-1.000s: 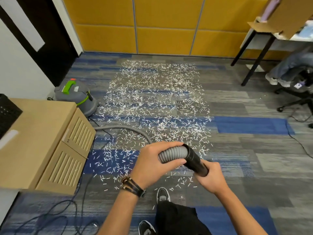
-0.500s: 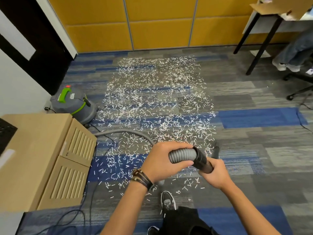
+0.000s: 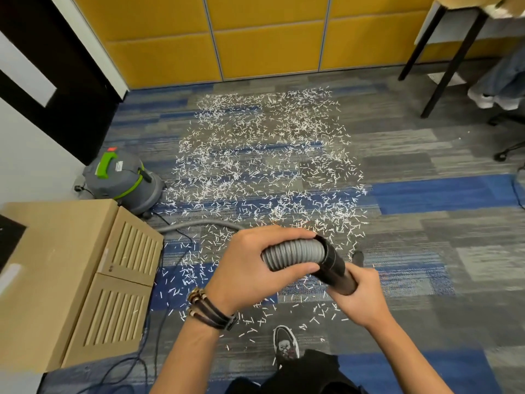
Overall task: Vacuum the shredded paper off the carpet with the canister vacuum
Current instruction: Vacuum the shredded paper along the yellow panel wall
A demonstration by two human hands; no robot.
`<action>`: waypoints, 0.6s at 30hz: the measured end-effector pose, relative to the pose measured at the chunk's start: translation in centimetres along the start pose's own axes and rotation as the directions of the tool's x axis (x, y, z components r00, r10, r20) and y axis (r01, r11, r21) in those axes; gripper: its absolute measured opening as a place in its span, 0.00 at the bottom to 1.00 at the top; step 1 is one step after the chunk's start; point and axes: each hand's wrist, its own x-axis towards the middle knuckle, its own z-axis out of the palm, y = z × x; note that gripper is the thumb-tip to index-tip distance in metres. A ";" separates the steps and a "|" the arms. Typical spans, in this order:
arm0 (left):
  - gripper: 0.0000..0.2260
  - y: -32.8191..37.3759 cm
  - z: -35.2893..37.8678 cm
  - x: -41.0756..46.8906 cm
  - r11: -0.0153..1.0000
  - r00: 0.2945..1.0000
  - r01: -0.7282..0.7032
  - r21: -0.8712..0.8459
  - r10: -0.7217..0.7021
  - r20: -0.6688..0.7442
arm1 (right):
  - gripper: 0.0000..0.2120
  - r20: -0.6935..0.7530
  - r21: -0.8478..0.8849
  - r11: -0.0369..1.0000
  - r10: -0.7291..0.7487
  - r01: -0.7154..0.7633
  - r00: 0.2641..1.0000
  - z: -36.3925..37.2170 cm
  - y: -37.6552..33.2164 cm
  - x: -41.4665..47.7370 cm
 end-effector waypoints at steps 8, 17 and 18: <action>0.20 -0.1 -1.5 1.5 0.998 1.000 -0.002 -0.061 0.002 -0.009 | 0.05 -0.019 0.004 0.999 0.034 -0.034 0.999 0.5 -0.6 0.6; 0.21 -2.1 -0.9 -0.2 0.981 0.973 0.175 -0.080 -0.160 0.168 | 0.06 -0.055 -0.041 0.993 0.105 -0.107 0.993 1.3 0.6 -1.8; 0.20 -2.5 -1.2 -0.8 0.980 0.966 0.185 -0.078 -0.167 0.197 | 0.06 -0.040 -0.030 0.994 0.108 -0.109 0.993 2.0 0.6 -2.5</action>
